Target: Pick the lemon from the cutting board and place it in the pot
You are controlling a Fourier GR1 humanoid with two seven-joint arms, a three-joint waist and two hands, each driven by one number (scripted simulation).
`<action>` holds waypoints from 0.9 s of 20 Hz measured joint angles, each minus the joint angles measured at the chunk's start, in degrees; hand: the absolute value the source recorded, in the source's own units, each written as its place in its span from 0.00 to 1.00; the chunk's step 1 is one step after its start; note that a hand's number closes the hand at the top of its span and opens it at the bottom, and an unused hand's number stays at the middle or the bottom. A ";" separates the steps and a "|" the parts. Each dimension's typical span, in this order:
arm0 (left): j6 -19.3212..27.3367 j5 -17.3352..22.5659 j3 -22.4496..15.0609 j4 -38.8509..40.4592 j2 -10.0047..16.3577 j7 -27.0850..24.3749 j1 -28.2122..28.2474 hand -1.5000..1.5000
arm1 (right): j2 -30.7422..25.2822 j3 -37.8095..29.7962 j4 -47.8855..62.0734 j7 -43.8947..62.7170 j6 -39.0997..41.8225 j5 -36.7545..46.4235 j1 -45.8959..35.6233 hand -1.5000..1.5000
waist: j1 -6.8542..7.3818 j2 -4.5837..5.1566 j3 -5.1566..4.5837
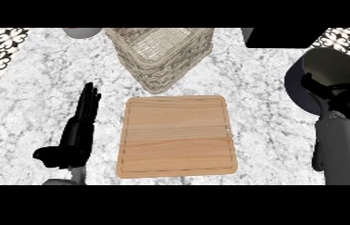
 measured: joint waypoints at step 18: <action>-1.45 -0.14 1.73 -1.07 -0.27 0.16 0.96 0.50 | 5.24 -7.89 -20.90 -27.76 -24.70 -30.45 18.38 0.00 | -0.31 0.79 1.06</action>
